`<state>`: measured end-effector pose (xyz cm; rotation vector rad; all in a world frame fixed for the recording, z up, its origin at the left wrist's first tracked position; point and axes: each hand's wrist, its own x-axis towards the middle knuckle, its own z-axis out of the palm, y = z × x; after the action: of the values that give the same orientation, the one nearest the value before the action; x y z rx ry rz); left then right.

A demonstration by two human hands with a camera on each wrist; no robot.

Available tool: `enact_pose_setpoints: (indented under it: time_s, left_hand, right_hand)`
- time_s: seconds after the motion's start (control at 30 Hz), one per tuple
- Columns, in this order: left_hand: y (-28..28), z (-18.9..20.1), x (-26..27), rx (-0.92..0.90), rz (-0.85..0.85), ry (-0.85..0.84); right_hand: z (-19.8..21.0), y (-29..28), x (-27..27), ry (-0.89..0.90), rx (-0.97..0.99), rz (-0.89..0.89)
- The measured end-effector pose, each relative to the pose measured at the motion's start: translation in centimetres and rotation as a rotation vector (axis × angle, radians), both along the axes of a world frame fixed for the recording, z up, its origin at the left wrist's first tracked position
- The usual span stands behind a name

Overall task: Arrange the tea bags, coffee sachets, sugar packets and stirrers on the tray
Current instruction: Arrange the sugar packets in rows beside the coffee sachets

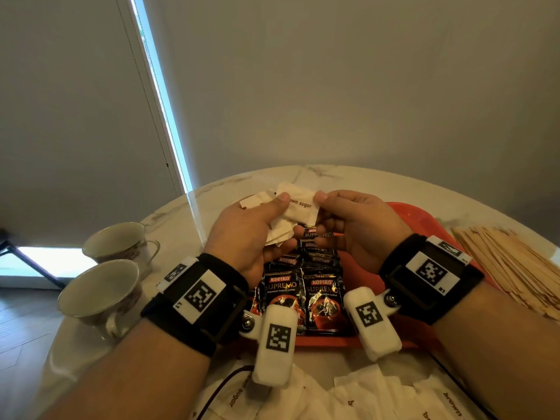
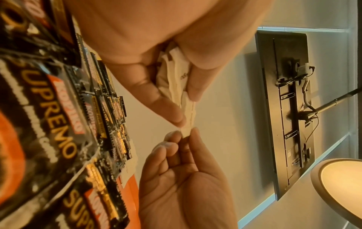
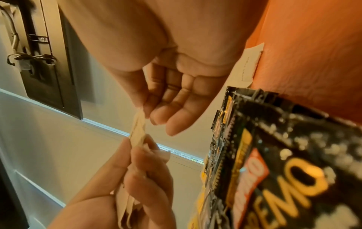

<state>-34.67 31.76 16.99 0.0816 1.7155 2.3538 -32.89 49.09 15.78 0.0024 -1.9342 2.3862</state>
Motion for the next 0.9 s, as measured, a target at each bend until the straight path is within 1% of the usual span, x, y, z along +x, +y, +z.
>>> enact_pose_setpoints:
  time_s: [0.1,0.27,0.47,0.53,0.63,0.7,0.77,0.83,0.9]
  left_hand:
    - [0.0,0.0,-0.1,0.002,0.006,-0.018]
    - [0.4,-0.1,0.0,0.020,-0.002,-0.032]
    - [0.6,-0.3,0.0,0.018,0.014,-0.040]
    - [0.6,-0.3,0.0,0.021,0.020,-0.049]
    - [0.4,-0.2,-0.2,0.023,0.007,-0.045]
    - [0.3,-0.1,-0.3,0.027,0.003,-0.046]
    - [0.2,-0.1,-0.4,0.027,-0.001,-0.049]
    - [0.3,-0.1,-0.4,0.029,-0.007,-0.051]
    - [0.3,-0.2,-0.4,0.029,-0.007,-0.056]
  right_hand:
    - [-0.1,0.2,-0.1,0.010,-0.006,0.042]
    - [-0.2,0.3,-0.3,0.004,0.013,-0.023]
    - [0.2,0.1,-0.1,-0.018,0.069,-0.059]
    - [0.4,0.5,-0.3,-0.023,0.073,-0.107]
    - [0.7,2.5,-1.2,-0.068,0.028,-0.246]
    - [0.7,4.5,-1.9,-0.121,0.028,-0.363]
    - [0.1,6.6,-2.8,-0.228,0.069,-0.453]
    - [-0.7,8.1,-3.3,-0.363,0.190,-0.479]
    - [-1.4,8.6,-3.6,-0.476,0.335,-0.447]
